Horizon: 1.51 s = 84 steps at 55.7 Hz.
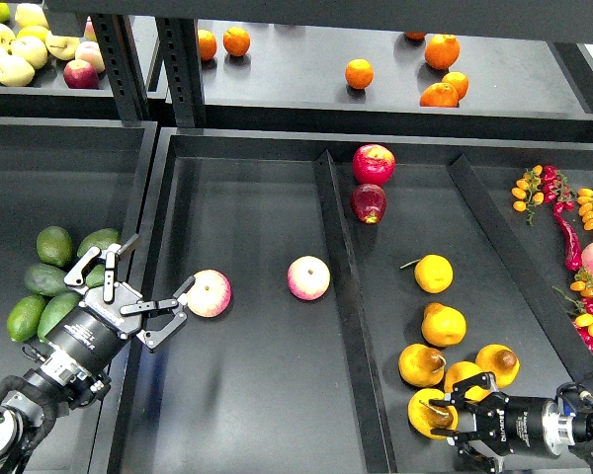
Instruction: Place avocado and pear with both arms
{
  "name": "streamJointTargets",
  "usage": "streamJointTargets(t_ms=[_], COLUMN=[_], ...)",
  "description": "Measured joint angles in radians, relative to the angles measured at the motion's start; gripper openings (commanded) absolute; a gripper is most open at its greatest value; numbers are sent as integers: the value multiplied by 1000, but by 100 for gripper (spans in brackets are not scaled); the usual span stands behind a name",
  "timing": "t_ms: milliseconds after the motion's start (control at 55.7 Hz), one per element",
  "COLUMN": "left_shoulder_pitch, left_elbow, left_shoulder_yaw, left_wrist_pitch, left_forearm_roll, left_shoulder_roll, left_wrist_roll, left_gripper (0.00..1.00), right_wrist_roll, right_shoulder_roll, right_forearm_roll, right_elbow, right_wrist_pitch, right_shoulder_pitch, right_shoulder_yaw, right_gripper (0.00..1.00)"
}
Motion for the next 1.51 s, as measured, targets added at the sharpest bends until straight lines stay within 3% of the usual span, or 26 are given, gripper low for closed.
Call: streamJointTargets(t_ms=[54,197,359,539,790,969,1275,1436,1472,1508], left_shoulder_pitch=[2,6,7,7,7,7,7,7,7,7], left_elbow=[0,0,-1,-3,-4,-2,-3,-3,-2,-1], left_shoulder_yaw=[0,0,0,0,0,3,9,18,22,23], left_wrist_pitch=[0,0,0,0,1,1,0,0,0,0], left_forearm_roll=[0,0,-1,-2,-2,-2,1,2,2,2], left_shoulder_roll=[0,0,0,0,0,0,0,0,0,0], left_wrist_roll=[0,0,0,0,0,0,0,0,0,0], left_gripper=[100,100,100,100,100,99,100,100,100,100], right_wrist_roll=[0,0,0,0,0,0,0,0,0,0], right_shoulder_roll=[1,2,-2,-21,-152,-156,196,447,559,578], right_forearm_roll=[-7,-17,-20,-12,149,229,242,210,177,170], right_elbow=[-4,-4,9,55,308,331,208,178,170,169], right_wrist_pitch=[0,-4,-12,-45,-260,-351,-569,-601,-599,-597], right_shoulder_pitch=[-1,-1,0,0,25,124,156,79,45,37], right_shoulder_yaw=[0,1,13,32,139,207,429,637,730,752], right_gripper=[49,58,98,99,99,99,99,99,99,99])
